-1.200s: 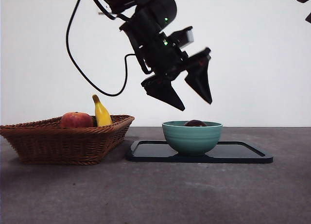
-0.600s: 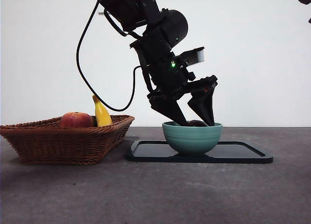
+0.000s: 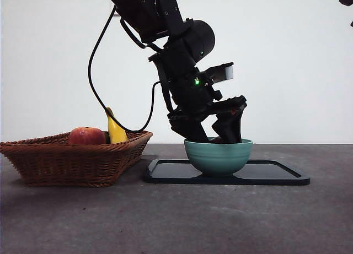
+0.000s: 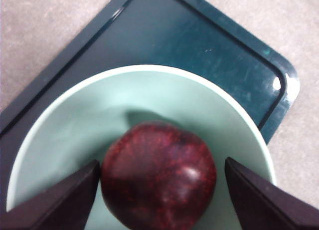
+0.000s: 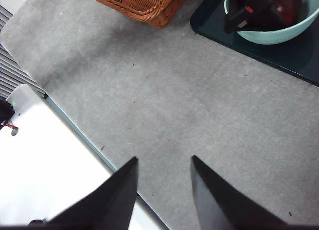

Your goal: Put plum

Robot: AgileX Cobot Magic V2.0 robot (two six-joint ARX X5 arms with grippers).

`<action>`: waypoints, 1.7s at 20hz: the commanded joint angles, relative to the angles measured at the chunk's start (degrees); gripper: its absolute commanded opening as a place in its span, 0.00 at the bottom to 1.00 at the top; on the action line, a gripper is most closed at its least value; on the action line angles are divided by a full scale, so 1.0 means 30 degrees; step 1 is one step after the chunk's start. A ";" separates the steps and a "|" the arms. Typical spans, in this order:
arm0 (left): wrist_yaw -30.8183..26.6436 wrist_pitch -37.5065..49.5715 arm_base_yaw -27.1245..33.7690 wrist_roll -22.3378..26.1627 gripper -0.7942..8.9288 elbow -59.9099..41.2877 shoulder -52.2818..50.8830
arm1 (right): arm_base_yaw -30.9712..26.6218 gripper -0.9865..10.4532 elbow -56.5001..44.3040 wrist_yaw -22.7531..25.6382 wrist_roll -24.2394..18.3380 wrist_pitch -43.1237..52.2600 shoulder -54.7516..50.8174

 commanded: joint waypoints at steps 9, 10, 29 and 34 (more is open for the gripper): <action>-0.0036 -0.0007 -0.0153 0.0117 0.36 0.0576 0.0044 | 0.0095 0.24 0.0168 0.0007 -0.0342 0.0131 0.0073; -0.0036 -0.0007 -0.0102 0.0073 0.36 0.0583 -0.0306 | 0.0095 0.24 0.0168 0.0007 -0.0342 0.0131 0.0073; -0.0022 -0.7504 0.3104 -0.1654 0.37 0.0466 -1.3376 | 0.0087 0.24 0.0168 0.0000 -0.0452 0.0138 0.0073; -0.0022 -0.8364 0.3993 -0.1654 0.37 -0.2280 -1.5730 | 0.0087 0.24 0.0168 0.0000 -0.0707 0.0138 0.0073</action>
